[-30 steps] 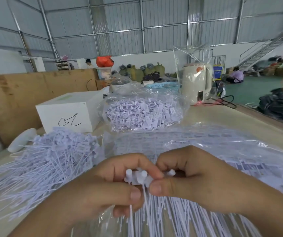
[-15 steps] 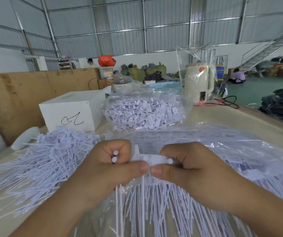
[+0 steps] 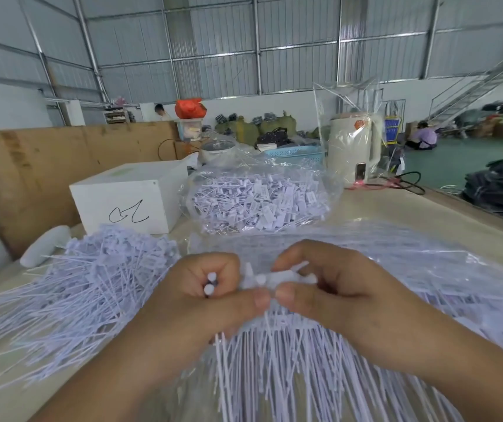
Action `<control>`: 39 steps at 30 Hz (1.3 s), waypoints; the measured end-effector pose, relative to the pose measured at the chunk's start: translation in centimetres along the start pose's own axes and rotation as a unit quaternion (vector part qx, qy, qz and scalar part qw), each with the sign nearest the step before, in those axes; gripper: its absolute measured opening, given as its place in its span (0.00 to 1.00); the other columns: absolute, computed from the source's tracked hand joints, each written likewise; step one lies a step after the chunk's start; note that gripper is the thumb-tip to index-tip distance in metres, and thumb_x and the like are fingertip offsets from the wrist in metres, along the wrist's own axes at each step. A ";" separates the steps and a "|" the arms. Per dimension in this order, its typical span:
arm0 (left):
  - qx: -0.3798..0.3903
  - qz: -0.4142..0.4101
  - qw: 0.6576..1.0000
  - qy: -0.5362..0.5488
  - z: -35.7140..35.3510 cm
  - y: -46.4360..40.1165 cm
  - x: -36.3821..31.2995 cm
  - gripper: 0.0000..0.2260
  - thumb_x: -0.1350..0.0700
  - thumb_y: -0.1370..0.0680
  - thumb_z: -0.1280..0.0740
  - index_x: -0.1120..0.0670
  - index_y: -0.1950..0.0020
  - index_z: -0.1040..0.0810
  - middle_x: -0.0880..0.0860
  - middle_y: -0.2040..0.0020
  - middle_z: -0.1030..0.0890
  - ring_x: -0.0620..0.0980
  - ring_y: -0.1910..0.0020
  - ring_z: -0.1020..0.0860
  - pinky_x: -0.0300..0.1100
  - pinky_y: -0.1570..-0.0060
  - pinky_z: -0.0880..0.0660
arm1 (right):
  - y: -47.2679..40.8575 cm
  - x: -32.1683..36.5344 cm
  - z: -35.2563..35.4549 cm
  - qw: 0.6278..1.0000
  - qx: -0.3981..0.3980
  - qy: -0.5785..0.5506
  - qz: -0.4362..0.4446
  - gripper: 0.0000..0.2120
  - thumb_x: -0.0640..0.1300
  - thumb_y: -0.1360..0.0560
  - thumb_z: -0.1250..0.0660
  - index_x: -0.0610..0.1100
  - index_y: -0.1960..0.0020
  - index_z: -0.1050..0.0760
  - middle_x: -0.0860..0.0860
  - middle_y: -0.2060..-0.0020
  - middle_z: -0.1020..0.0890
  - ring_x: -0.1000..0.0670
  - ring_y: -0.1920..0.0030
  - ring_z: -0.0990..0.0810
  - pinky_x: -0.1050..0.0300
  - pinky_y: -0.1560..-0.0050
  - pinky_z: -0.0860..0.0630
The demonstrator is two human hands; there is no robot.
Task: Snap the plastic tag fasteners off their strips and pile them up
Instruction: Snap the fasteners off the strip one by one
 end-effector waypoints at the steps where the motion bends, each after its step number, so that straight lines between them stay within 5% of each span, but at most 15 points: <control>1: 0.032 0.001 0.999 -0.002 -0.3 0.1 0.0 0.19 0.53 0.35 0.24 0.46 0.76 0.34 0.45 0.79 0.34 0.45 0.79 0.35 0.34 0.74 0.38 | -0.1 0.0 -0.1 1.000 0.025 0.000 -0.005 0.11 0.57 0.27 0.31 0.50 0.52 0.22 0.42 0.69 0.29 0.50 0.68 0.33 0.57 0.65 0.37; 6: 0.061 0.026 0.998 -0.003 -0.4 0.3 -0.1 0.16 0.51 0.35 0.25 0.47 0.75 0.31 0.47 0.78 0.31 0.45 0.78 0.34 0.35 0.73 0.38 | -0.1 0.0 -0.3 0.999 0.028 -0.012 -0.035 0.14 0.51 0.25 0.32 0.43 0.65 0.26 0.55 0.74 0.36 0.53 0.73 0.39 0.59 0.72 0.44; 13: -0.111 0.006 0.994 0.009 -2.1 0.1 -0.6 0.16 0.44 0.36 0.28 0.49 0.75 0.31 0.50 0.78 0.30 0.46 0.79 0.35 0.32 0.78 0.37 | 0.1 0.7 -1.2 0.987 -0.157 -0.023 -0.025 0.16 0.55 0.27 0.30 0.47 0.69 0.25 0.51 0.77 0.36 0.50 0.74 0.39 0.59 0.76 0.43; 16: -0.171 0.006 0.984 0.043 -3.0 0.2 -0.5 0.18 0.44 0.36 0.26 0.49 0.75 0.32 0.51 0.78 0.30 0.47 0.80 0.36 0.32 0.78 0.38 | 0.2 0.9 -1.9 0.976 -0.211 -0.050 0.009 0.15 0.49 0.26 0.33 0.47 0.70 0.23 0.55 0.79 0.35 0.51 0.74 0.39 0.63 0.77 0.43; 21: -0.182 0.027 0.975 0.124 -3.4 0.2 -0.5 0.18 0.49 0.34 0.25 0.50 0.76 0.32 0.52 0.78 0.32 0.46 0.81 0.38 0.35 0.79 0.39 | 0.0 1.0 -2.6 0.972 -0.226 -0.044 0.051 0.21 0.52 0.25 0.34 0.33 0.64 0.27 0.38 0.74 0.34 0.44 0.72 0.40 0.49 0.72 0.41; 25: -0.169 0.049 0.965 0.193 -3.0 0.3 -0.5 0.19 0.51 0.35 0.23 0.52 0.74 0.34 0.52 0.77 0.35 0.46 0.81 0.38 0.35 0.78 0.38 | 0.2 1.3 -2.6 0.969 -0.227 -0.010 0.097 0.19 0.51 0.25 0.35 0.37 0.67 0.29 0.52 0.76 0.38 0.54 0.74 0.40 0.56 0.73 0.42; 29: -0.199 0.039 0.967 0.155 -3.2 0.3 -0.9 0.19 0.50 0.34 0.25 0.52 0.76 0.33 0.51 0.78 0.33 0.46 0.81 0.36 0.36 0.79 0.36 | 0.4 1.4 -2.9 0.953 -0.252 0.065 0.155 0.22 0.51 0.23 0.36 0.35 0.68 0.28 0.47 0.75 0.35 0.54 0.75 0.38 0.61 0.74 0.40; 33: -0.246 0.010 0.969 0.006 -2.9 0.4 -1.6 0.18 0.46 0.33 0.27 0.52 0.75 0.31 0.51 0.77 0.31 0.47 0.78 0.34 0.41 0.75 0.33 | 0.4 1.4 -3.0 0.938 -0.284 0.095 0.178 0.20 0.50 0.23 0.38 0.42 0.70 0.34 0.55 0.76 0.37 0.58 0.74 0.39 0.67 0.72 0.41; 39: -0.264 -0.009 0.964 -0.035 -2.6 0.3 -1.4 0.19 0.44 0.34 0.28 0.54 0.73 0.32 0.55 0.76 0.35 0.49 0.76 0.39 0.42 0.76 0.37 | 0.5 1.2 -3.2 0.916 -0.304 0.177 0.191 0.19 0.48 0.22 0.38 0.44 0.70 0.34 0.55 0.75 0.37 0.58 0.75 0.38 0.66 0.72 0.40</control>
Point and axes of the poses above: each hand's wrist, its own y-axis away from the middle knuckle, its own z-axis out of the back of the hand, x = y × z, the point moved 3 cm from there along -y, towards the middle knuckle
